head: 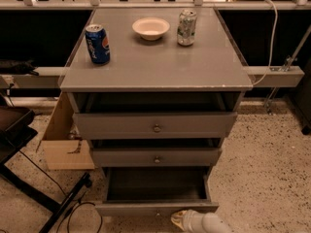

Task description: Close bottom drawer

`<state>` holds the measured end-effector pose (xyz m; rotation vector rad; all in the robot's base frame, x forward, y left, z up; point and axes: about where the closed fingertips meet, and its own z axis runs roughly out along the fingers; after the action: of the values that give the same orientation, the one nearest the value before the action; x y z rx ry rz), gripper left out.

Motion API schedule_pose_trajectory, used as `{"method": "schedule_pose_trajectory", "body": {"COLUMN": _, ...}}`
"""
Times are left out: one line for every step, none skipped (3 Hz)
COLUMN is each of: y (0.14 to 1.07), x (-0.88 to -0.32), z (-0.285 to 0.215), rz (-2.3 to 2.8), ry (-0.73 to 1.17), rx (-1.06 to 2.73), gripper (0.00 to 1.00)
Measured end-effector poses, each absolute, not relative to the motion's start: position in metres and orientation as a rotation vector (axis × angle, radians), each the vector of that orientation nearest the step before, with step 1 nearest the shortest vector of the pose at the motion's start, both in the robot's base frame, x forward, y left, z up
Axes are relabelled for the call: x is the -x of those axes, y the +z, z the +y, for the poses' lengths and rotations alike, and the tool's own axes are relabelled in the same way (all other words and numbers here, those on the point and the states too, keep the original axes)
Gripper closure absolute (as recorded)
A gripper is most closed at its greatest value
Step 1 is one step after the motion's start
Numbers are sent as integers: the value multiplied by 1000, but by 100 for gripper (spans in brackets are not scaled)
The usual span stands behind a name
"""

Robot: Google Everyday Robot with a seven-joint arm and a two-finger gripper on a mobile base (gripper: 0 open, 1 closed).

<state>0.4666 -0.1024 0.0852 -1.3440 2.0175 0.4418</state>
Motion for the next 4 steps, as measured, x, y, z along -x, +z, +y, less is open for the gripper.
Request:
{"method": "schedule_pose_trajectory", "body": {"y": 81, "x": -481, "z": -103, "rz": 2002, "ry": 438, "rx": 1344, "gripper": 100}}
{"method": "schedule_pose_trajectory", "body": {"y": 78, "x": -497, "z": -102, "rz": 1986, "ry": 434, "rx": 1345, "gripper": 100}}
{"method": "schedule_pose_trajectory", "body": {"y": 78, "x": -497, "z": -102, "rz": 1986, "ry": 434, "rx": 1345, "gripper": 100}}
{"method": "schedule_pose_trajectory", "body": {"y": 79, "x": -516, "z": -103, "rz": 1968, "ry": 424, "rx": 1346, "gripper": 100}}
